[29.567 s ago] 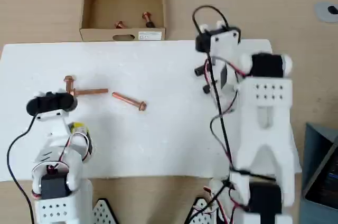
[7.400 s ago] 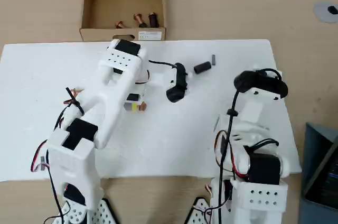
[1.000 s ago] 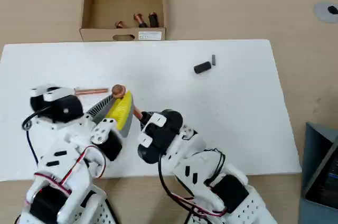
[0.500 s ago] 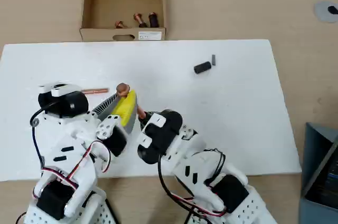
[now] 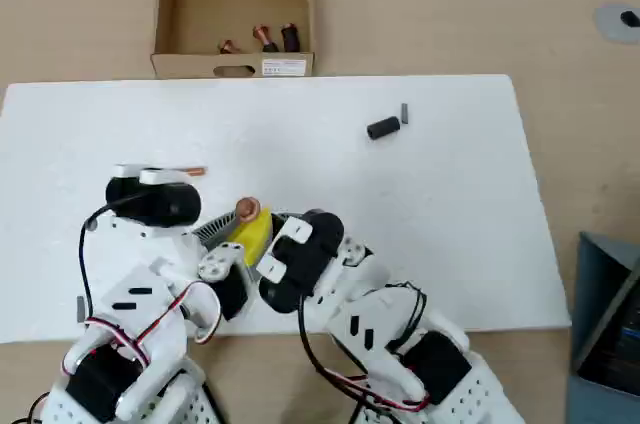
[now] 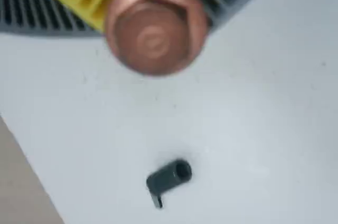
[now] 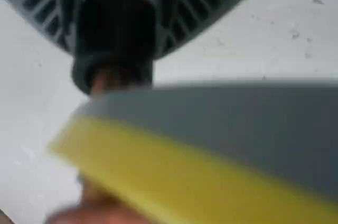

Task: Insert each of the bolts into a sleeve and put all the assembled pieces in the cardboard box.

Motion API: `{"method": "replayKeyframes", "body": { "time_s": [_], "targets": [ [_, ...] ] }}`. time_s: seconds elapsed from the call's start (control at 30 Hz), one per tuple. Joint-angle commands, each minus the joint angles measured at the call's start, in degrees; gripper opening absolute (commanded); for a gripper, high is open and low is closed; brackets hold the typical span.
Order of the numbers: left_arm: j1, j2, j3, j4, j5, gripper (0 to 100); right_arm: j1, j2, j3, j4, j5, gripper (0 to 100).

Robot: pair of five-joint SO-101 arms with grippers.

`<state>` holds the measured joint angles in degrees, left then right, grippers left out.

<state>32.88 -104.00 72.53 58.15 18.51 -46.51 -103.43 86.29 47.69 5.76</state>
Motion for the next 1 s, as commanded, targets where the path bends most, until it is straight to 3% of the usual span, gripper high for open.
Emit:
{"method": "replayKeyframes", "body": {
  "time_s": [0.0,0.4,0.6,0.97],
  "targets": [
    [2.99,-0.31,-3.34,1.76,0.53,0,-0.22,-3.03,-2.77,-1.41,0.44,0.9],
    [2.46,-0.31,3.69,1.85,0.18,1,-0.22,-3.03,-3.65,-1.05,0.44,0.9],
    [2.02,-0.31,3.25,2.20,0.18,15,-0.22,-3.03,-3.65,-1.05,0.44,0.9],
    [-9.23,-0.31,-4.31,2.29,-6.15,17,0.13,-3.03,-2.07,-0.97,0.26,0.9]
  ]
}}
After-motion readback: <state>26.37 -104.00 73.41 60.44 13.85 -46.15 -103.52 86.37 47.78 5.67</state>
